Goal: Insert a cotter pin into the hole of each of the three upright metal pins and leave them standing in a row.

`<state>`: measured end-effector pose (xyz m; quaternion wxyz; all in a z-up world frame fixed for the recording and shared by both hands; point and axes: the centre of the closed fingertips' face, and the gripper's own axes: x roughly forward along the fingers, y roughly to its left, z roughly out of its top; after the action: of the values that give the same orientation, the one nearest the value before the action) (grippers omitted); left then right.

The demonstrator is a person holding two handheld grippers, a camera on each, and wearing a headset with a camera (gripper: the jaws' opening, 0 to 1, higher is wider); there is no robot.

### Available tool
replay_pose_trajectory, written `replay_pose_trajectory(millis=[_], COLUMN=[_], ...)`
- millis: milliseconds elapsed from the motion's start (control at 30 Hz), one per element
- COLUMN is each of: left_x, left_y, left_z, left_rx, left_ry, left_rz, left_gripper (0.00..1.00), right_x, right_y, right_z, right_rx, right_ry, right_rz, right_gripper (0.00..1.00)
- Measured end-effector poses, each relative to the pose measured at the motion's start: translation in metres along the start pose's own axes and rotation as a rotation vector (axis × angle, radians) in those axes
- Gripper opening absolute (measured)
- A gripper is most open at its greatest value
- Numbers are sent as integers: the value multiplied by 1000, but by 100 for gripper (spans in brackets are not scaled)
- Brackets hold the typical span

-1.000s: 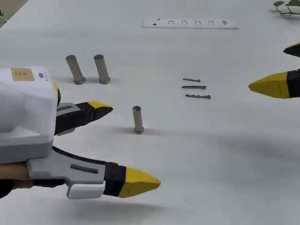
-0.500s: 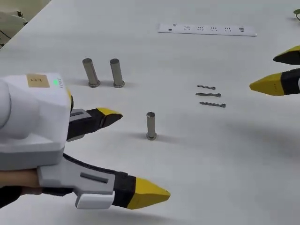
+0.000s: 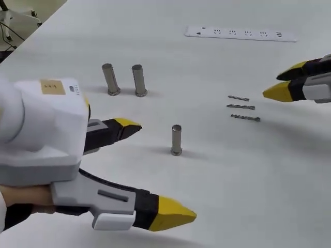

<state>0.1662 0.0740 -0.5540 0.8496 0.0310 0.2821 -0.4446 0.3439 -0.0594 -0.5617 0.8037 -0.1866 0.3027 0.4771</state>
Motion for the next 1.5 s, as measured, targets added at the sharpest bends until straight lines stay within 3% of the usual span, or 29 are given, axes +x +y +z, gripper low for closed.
replay_pose_trajectory(millis=[600, 1000, 1167, 1233, 1500], left_x=[-7, -12, -12, -12, -11], left_y=[9, 10, 11, 11, 10], left_z=[0, -2, 0, 1, 3], left_rx=[-22, -28, -30, -30, -19], left_ry=[-5, -16, -21, -24, -20], left_rz=[37, 61, 63, 62, 58], left_gripper=[99, 99, 99, 99, 99], right_x=[49, 60, 64, 64, 67], right_y=[1, -4, 0, 4, 4], right_z=[-7, -16, -12, -14, -14], right_rx=[-121, -165, -173, -181, -242], right_ry=[141, 224, 230, 245, 304], right_rz=[30, 52, 60, 93, 95], right_gripper=[18, 7, 5, 0, 0])
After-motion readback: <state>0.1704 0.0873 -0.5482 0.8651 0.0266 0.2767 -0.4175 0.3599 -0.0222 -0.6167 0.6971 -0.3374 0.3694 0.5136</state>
